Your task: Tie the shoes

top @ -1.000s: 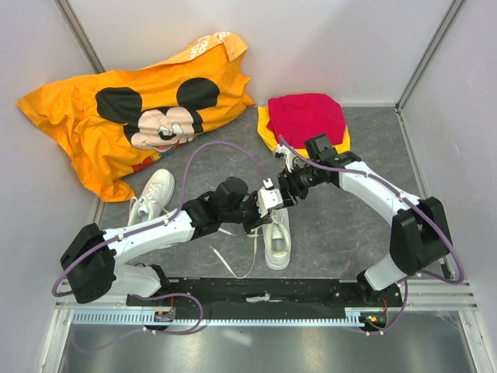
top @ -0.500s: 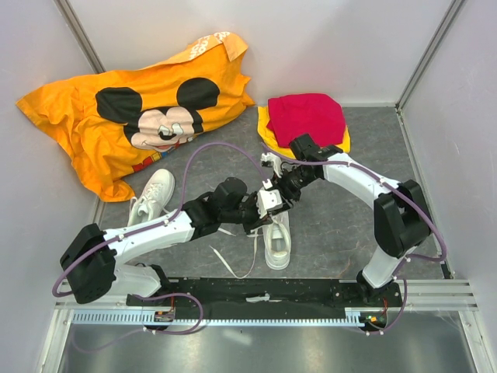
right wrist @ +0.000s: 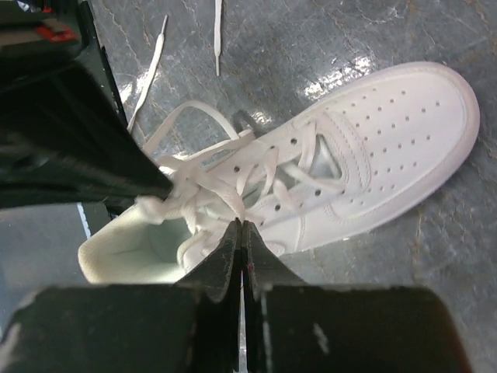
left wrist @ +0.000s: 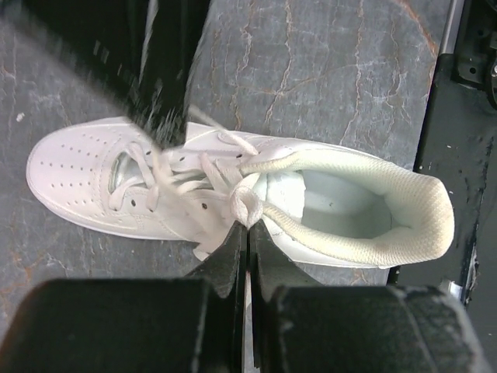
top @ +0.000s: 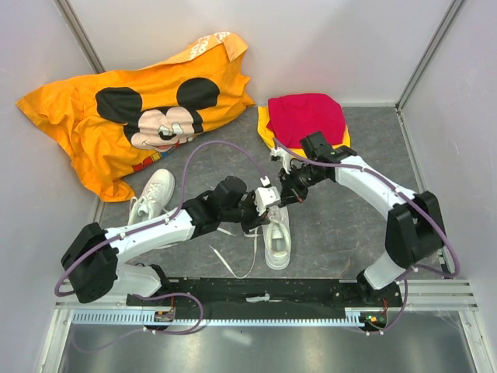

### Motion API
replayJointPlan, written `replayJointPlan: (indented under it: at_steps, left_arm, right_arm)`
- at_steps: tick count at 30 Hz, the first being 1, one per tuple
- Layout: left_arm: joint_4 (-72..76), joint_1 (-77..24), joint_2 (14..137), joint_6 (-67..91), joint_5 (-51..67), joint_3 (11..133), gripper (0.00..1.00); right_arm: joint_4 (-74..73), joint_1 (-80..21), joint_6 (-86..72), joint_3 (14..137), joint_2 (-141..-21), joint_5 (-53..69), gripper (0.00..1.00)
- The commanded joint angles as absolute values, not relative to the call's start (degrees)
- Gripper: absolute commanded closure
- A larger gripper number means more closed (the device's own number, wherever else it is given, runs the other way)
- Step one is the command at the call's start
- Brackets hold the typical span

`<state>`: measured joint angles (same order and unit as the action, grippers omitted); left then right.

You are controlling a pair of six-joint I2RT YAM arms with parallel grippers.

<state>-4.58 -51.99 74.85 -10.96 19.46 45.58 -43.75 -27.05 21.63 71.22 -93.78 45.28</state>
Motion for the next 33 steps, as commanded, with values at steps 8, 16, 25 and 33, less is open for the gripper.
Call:
replayJointPlan:
  at_steps: [8,16,25,33]
  left_arm:
    - [-5.7,-50.8,78.2,2.8,23.1,52.6,0.98]
    - [-8.6,-50.5,83.0,6.2,23.2,54.9,0.98]
    - [-5.8,-44.9,87.1,14.0,25.0,54.6,0.98]
    - [4.0,-43.9,87.7,20.4,31.3,51.5,0.98]
  right_arm:
    - [-35.4,-26.4,12.8,65.3,-86.4,48.8,1.0]
    - [-32.8,-26.5,9.8,64.3,-84.6,48.3,1.0]
    - [-29.6,-26.5,6.9,62.1,-83.1,48.0,1.0]
    - [-27.9,-26.5,4.4,60.2,-81.7,48.5,0.99]
